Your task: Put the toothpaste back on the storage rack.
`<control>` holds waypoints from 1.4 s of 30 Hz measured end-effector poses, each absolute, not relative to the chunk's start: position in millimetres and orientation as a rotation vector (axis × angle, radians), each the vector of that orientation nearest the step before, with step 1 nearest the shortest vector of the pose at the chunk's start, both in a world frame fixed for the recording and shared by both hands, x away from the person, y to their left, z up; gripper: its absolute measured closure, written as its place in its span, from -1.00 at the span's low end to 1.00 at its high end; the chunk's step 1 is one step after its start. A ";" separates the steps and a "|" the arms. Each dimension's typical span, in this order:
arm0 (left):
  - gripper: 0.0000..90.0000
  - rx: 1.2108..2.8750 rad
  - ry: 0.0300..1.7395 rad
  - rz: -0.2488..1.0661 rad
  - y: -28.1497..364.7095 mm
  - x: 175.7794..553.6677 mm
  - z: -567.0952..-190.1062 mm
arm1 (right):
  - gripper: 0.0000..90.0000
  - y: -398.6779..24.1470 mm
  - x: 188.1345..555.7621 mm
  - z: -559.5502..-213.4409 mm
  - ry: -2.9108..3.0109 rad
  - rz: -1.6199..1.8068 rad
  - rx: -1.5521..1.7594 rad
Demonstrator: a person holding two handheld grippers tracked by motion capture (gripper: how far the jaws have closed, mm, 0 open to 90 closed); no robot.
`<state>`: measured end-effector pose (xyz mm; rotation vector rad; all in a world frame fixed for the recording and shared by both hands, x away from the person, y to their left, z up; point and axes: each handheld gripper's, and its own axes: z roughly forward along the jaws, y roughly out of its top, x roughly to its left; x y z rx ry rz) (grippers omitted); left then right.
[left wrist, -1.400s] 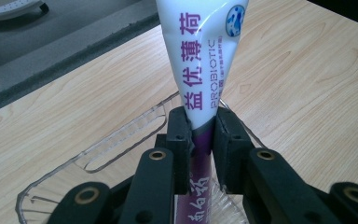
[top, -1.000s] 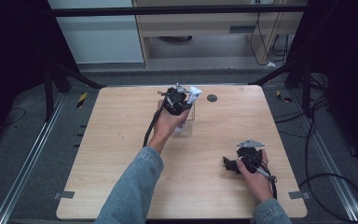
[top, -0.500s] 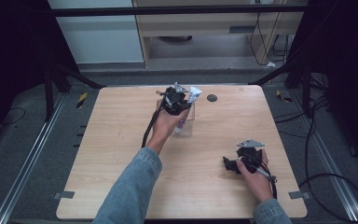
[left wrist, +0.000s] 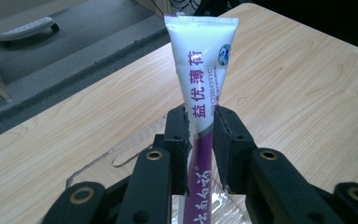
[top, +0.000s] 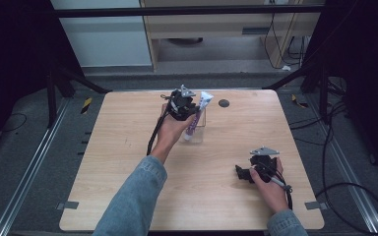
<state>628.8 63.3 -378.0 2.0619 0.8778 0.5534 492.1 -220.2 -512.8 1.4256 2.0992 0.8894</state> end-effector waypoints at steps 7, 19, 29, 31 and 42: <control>0.68 2.062 0.859 0.561 64.5 624.9 -373.1 | -0.99 -220.4 492.3 -513.1 2.098 0.892 1.420; 0.54 2.069 0.802 0.554 68.1 606.6 -360.5 | -0.99 -220.3 492.2 -513.0 2.099 0.890 1.423; 0.01 2.085 0.761 0.514 67.2 589.6 -353.4 | -0.99 -220.3 492.2 -513.0 2.099 0.890 1.423; -0.13 2.087 0.754 0.497 68.7 586.8 -352.3 | -0.99 -220.3 492.2 -513.0 2.099 0.891 1.423; -0.75 2.122 0.739 0.436 85.6 564.8 -356.1 | -0.99 -220.4 492.2 -513.0 2.099 0.890 1.422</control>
